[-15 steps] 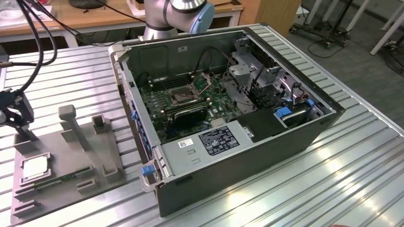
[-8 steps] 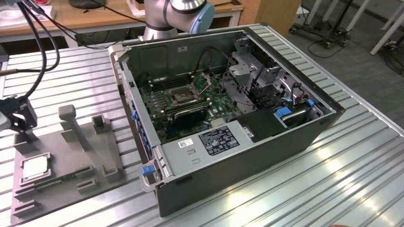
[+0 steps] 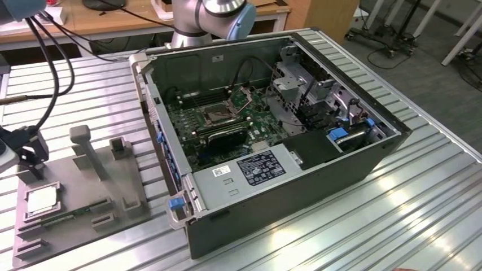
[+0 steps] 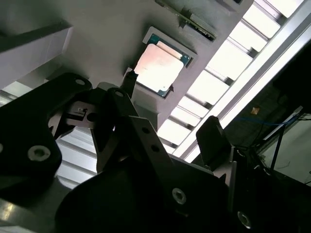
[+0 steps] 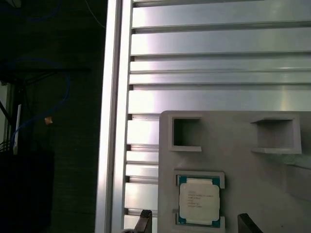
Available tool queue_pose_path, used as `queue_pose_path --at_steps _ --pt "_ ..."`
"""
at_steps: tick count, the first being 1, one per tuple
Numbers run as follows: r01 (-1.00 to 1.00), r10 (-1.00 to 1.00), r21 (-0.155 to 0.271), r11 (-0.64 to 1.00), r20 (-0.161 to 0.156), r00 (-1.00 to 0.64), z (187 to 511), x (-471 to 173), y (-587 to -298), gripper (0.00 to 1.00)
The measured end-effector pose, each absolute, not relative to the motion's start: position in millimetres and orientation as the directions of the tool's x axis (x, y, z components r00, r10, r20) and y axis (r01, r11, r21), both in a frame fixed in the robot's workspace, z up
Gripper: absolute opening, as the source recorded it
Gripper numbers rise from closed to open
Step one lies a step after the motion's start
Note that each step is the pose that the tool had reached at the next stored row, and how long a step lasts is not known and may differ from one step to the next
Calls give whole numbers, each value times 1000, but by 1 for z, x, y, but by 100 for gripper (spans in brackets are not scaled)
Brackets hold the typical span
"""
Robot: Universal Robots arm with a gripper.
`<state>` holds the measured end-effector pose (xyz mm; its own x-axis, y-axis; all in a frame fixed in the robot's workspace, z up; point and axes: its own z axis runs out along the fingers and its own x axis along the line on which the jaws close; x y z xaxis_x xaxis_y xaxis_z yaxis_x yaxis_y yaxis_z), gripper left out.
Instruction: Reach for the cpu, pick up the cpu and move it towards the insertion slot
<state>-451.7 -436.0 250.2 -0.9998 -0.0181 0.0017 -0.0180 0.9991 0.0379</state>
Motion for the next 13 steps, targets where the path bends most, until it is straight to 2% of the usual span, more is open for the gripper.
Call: queue_pose_path --at_steps 13 --pt "-18 -18 38 999 2 -1000 242 -452 -436 76"
